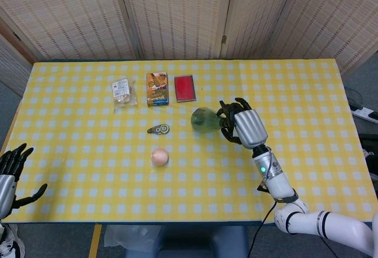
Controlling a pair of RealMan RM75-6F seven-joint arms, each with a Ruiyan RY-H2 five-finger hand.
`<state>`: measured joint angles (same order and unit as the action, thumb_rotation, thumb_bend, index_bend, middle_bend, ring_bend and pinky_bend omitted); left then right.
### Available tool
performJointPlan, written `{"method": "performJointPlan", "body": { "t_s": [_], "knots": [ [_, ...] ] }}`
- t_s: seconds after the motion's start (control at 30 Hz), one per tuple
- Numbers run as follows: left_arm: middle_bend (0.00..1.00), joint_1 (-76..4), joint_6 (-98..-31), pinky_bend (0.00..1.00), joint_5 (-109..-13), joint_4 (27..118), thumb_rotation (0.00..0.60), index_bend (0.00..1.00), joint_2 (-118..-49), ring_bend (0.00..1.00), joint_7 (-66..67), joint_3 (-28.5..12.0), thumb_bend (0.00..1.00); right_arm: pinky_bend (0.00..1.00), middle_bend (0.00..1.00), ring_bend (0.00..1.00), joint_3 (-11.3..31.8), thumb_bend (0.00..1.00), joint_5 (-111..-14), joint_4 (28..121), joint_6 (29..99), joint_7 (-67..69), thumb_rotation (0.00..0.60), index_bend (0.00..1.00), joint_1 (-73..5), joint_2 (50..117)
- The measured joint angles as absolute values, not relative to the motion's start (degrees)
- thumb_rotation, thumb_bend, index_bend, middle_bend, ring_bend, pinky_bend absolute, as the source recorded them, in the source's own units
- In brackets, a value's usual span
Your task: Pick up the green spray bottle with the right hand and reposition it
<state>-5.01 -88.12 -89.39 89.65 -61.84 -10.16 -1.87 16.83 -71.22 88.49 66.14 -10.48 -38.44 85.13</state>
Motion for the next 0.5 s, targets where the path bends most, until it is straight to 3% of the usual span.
{"method": "performJointPlan", "body": {
  "t_s": [0.2, 0.5],
  "knots": [
    [0.0, -5.06, -88.15, 0.0, -89.67, 89.45, 0.501, 0.0, -61.88, 0.06, -10.29, -1.81, 0.33, 0.16, 0.37, 0.28, 21.87, 0.39, -61.4, 92.97, 62.9, -4.27, 0.6, 0.7, -38.14, 83.11],
    [0.0, -5.38, -87.39, 0.0, -89.61, 89.15, 0.499, 0.0, -62.07, 0.06, -10.0, -1.72, 0.33, 0.16, 0.37, 0.27, 25.25, 0.39, -46.89, 100.54, 57.64, -6.22, 0.6, 0.73, -39.48, 76.53]
  ]
}}
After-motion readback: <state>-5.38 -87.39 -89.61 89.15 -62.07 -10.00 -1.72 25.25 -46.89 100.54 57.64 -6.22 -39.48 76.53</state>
